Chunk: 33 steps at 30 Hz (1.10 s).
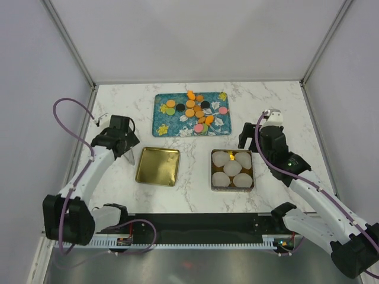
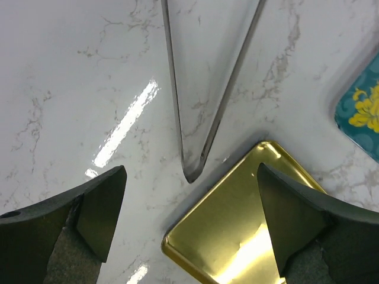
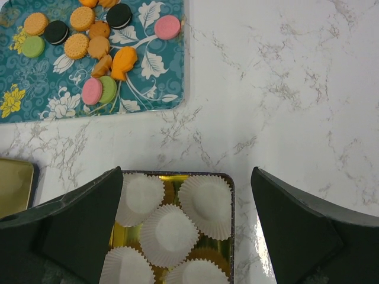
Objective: Pack the cookies
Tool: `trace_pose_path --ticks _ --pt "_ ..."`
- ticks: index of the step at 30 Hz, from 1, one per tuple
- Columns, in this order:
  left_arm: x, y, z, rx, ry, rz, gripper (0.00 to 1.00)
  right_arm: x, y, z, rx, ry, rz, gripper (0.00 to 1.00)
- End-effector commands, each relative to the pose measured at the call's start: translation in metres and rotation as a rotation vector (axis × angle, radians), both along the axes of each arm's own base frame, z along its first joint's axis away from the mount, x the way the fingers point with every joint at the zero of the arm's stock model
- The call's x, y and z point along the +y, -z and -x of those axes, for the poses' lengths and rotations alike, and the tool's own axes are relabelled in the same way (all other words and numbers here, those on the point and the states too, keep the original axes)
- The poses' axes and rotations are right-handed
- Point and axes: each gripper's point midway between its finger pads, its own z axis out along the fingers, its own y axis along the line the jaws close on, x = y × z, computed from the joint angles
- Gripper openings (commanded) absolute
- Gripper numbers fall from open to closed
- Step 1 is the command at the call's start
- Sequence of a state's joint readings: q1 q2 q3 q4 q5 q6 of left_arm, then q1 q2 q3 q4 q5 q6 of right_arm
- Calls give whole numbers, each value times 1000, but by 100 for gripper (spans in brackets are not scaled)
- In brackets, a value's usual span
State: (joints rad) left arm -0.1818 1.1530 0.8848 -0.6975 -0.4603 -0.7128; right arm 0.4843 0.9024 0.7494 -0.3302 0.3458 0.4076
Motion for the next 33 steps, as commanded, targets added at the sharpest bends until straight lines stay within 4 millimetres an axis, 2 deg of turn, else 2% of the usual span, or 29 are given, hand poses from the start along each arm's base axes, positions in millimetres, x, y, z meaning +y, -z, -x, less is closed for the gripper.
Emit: trace_pose_path --ticks 1,2,3,6,7,10,16,20,24,33 --pt "14 0 -38 -15 -3 -13 100 4 -20 -5 -61 -22 -20 98" --pt "19 7 -41 8 -16 -6 100 5 -20 -5 -62 -25 -24 98" --pt "30 25 -44 66 -48 1 100 5 -20 -4 -62 -27 -23 98" --pt "30 43 -61 92 -2 40 100 8 -19 -3 -58 -43 -31 98" --pt "36 54 -69 111 2 56 99 8 -20 -2 -60 -44 -35 98" --pt "42 72 -77 143 -1 76 99 10 -21 -1 -64 -54 -41 98" --pt "42 78 -89 140 15 89 98 9 -23 0 -69 -58 -43 98" --pt "41 69 -92 86 21 91 97 11 -22 0 -66 -64 -46 98" --pt "44 71 -91 93 32 69 97 11 -21 -1 -63 -61 -44 98" --pt "48 94 -96 180 23 58 97 13 -22 0 -66 -72 -48 98"
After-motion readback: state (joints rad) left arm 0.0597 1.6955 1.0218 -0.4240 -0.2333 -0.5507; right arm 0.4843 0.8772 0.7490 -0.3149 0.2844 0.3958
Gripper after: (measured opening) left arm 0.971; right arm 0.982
